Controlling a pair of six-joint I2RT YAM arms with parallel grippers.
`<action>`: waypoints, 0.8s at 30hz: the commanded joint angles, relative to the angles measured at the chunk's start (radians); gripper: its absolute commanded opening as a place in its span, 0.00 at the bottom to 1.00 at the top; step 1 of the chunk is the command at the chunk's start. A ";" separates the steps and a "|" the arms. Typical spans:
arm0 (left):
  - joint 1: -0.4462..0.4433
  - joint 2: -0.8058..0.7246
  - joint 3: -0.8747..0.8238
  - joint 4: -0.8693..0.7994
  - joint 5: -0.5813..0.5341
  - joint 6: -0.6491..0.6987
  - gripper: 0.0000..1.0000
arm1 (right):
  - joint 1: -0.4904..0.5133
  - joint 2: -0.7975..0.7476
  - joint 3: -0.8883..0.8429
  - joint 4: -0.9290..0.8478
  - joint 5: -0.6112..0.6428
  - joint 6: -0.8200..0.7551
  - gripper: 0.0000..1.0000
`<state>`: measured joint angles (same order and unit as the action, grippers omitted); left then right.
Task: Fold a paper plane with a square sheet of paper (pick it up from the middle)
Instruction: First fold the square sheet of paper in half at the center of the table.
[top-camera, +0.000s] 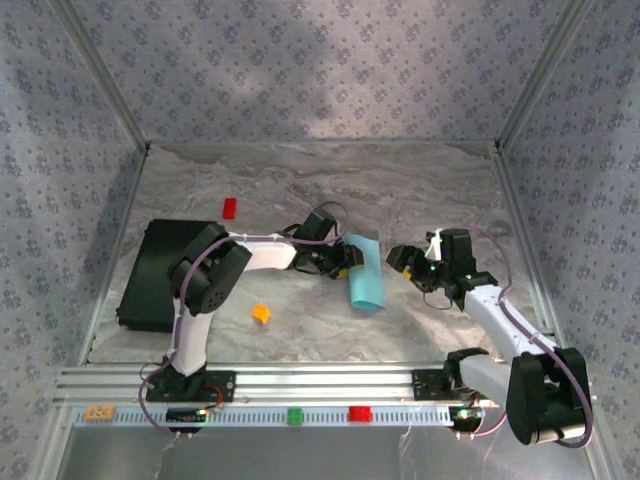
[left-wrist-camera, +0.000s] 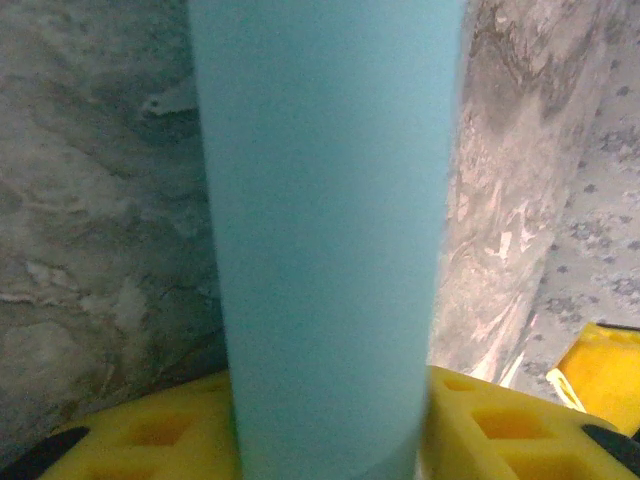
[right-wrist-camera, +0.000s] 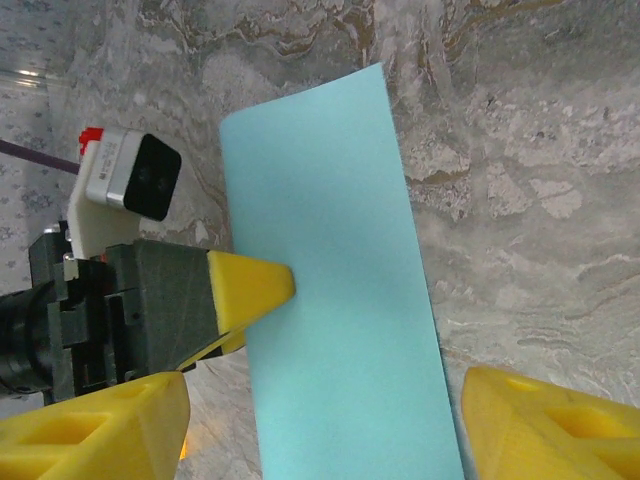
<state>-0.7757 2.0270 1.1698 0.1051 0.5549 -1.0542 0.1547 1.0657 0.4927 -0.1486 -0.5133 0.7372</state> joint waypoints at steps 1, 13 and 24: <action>-0.012 0.007 0.047 -0.139 -0.061 0.093 0.46 | 0.011 0.025 0.032 -0.005 -0.028 -0.028 0.74; -0.037 -0.063 0.103 -0.334 -0.201 0.259 0.68 | 0.033 0.033 0.043 -0.045 0.035 -0.029 0.80; -0.036 -0.068 0.104 -0.390 -0.287 0.261 0.61 | 0.049 0.049 0.038 -0.021 0.026 -0.012 0.72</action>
<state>-0.8139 1.9839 1.2655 -0.2146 0.3332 -0.8036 0.1932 1.1091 0.5098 -0.1604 -0.4866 0.7246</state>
